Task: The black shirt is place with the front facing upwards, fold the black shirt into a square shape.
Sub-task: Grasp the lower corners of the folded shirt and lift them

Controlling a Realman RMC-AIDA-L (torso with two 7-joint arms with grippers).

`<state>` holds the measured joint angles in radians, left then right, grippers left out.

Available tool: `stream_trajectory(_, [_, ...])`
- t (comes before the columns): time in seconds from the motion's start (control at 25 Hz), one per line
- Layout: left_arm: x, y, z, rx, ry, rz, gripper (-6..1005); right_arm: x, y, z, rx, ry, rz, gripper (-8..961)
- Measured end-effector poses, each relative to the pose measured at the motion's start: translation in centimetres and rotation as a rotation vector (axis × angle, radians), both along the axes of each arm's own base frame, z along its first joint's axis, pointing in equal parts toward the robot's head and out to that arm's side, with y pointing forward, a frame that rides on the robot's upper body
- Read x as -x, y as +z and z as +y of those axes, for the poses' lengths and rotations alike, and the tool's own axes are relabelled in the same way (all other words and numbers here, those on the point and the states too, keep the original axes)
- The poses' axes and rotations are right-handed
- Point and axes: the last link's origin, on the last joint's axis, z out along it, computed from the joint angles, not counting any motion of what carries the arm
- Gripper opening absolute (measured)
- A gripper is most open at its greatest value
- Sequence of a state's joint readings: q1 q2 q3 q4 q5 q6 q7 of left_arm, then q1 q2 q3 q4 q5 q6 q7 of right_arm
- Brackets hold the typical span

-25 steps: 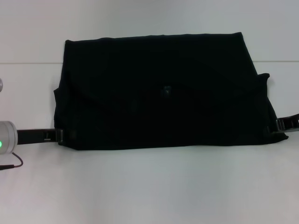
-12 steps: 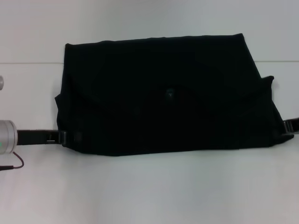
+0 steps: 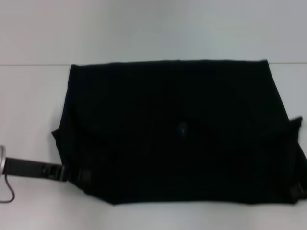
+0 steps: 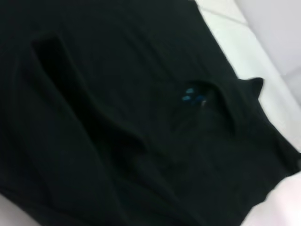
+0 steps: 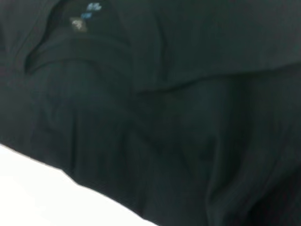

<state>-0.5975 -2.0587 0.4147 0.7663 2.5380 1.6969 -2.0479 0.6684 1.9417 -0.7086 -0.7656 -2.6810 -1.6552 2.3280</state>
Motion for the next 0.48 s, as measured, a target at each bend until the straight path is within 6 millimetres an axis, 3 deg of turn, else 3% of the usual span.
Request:
stream_trajectory(0.24, [0.0, 0.6, -3.1, 0.191, -0.020, -0.022, 37, -1.0, -0.3, -3.5, 0.140, 0.009, 0.049, 59])
stream_trajectory(0.48, [-0.5, 1.1, -5.1, 0.311, -0.055, -0.049, 38, -1.7, -0.5, -5.5, 0.211, 0.025, 0.081, 67])
